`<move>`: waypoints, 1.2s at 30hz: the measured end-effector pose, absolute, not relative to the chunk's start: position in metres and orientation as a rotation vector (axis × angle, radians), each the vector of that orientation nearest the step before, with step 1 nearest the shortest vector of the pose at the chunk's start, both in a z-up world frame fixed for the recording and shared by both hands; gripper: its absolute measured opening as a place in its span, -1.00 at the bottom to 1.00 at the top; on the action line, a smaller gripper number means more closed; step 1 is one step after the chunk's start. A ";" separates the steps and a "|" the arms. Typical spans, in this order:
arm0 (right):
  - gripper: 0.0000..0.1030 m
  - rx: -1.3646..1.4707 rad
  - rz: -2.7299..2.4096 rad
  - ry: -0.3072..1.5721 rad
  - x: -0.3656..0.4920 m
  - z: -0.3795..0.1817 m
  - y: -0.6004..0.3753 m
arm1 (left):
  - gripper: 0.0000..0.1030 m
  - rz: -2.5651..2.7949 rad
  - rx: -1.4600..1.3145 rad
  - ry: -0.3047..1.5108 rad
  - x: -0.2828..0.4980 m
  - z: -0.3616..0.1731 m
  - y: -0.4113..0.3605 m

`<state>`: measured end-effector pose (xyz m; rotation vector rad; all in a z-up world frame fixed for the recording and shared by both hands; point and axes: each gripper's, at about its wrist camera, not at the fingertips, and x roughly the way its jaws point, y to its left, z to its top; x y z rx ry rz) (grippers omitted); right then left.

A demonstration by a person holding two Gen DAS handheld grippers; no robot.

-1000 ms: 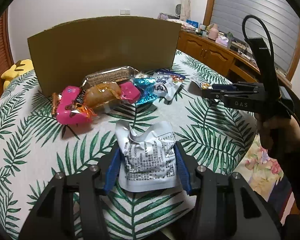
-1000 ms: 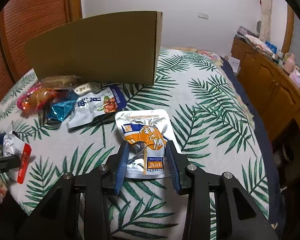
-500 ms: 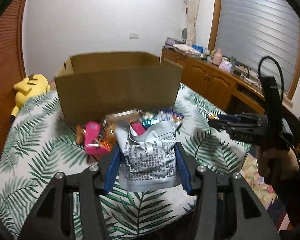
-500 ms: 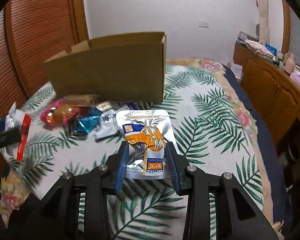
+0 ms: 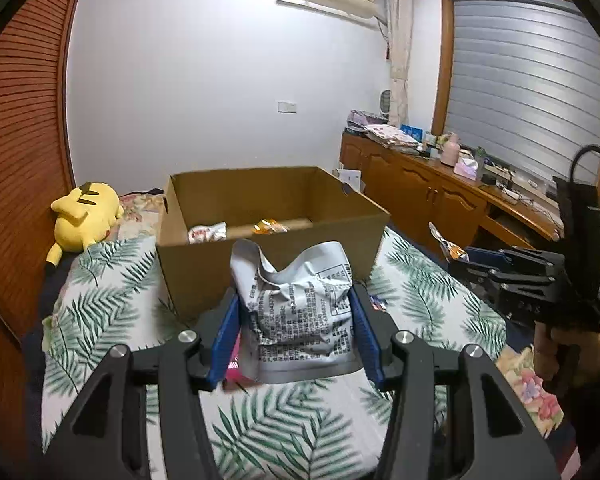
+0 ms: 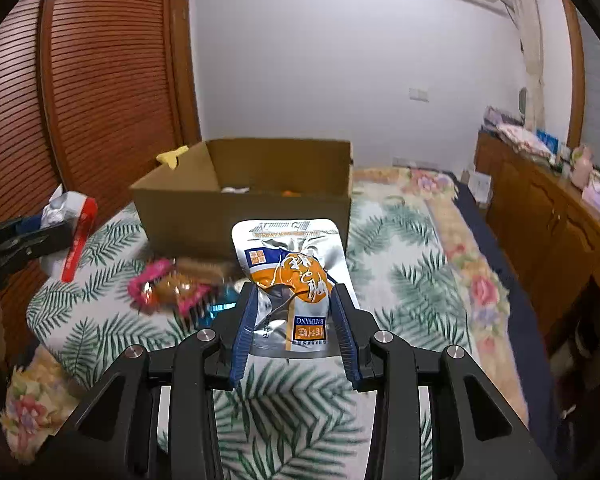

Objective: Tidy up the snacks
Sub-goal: 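Carry both pouches over the box and open both tools to release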

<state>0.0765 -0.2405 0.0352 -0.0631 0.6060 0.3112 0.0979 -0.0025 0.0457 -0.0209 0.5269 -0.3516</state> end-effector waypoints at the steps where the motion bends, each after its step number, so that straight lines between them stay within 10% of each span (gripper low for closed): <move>1: -0.28 -0.071 0.317 0.602 0.081 0.039 -0.237 | -0.01 -0.347 -0.022 0.526 0.102 0.047 -0.001; 36: -0.27 -0.082 0.357 0.686 0.251 0.033 -0.179 | 0.04 -0.243 -0.006 0.656 0.277 0.023 0.017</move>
